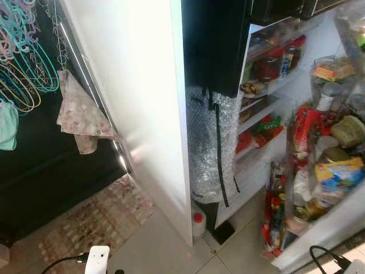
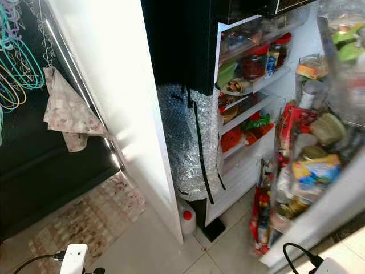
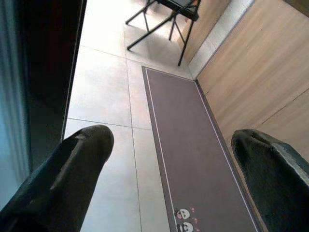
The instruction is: Restocking fridge
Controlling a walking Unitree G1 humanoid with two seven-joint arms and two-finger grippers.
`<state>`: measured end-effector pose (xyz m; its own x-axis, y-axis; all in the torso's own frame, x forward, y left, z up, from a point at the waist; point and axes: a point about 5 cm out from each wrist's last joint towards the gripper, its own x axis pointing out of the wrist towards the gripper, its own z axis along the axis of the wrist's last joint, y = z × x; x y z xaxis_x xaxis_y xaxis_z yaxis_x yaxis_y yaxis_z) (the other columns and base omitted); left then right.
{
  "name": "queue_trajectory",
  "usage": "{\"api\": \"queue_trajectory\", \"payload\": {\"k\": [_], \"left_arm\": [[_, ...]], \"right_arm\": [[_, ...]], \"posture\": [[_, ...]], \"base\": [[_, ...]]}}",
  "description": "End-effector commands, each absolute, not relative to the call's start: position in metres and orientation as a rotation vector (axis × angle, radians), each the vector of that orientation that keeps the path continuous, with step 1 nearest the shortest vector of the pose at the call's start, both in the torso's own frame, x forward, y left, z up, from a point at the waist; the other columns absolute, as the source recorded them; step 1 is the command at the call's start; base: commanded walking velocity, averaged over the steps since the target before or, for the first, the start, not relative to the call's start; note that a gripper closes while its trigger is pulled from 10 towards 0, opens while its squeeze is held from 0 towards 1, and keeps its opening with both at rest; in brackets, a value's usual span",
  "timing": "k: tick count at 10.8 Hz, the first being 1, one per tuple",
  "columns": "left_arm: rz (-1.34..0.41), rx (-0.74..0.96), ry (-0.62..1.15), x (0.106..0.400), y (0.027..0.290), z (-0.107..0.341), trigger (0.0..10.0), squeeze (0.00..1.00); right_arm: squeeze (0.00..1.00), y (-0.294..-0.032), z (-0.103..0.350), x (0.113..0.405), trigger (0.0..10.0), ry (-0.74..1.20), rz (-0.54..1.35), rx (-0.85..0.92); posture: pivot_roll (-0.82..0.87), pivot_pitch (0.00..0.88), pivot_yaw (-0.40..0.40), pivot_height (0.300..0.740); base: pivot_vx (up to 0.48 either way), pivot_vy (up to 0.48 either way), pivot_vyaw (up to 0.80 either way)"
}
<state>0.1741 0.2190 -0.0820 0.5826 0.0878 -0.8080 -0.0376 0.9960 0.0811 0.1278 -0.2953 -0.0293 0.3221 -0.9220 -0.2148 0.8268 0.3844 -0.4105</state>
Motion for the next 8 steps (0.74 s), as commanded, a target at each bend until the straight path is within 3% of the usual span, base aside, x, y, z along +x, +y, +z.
{"api": "queue_trajectory", "payload": {"k": [1,8], "left_arm": [[0.085,0.072,0.964,0.169,0.224,-0.084,10.0,0.00],[0.080,0.072,0.957,0.173,0.223,-0.082,10.0,0.00]], "right_arm": [[0.00,-0.292,-0.024,0.137,10.0,0.409,-1.129,-0.255],[0.00,-0.273,-0.011,0.175,10.0,0.308,-0.968,-0.206]], "posture": [[-0.07,0.000,0.081,0.740],[-0.06,0.000,0.081,0.740]], "base": [[0.000,0.000,0.00],[0.000,0.000,0.00]]}}
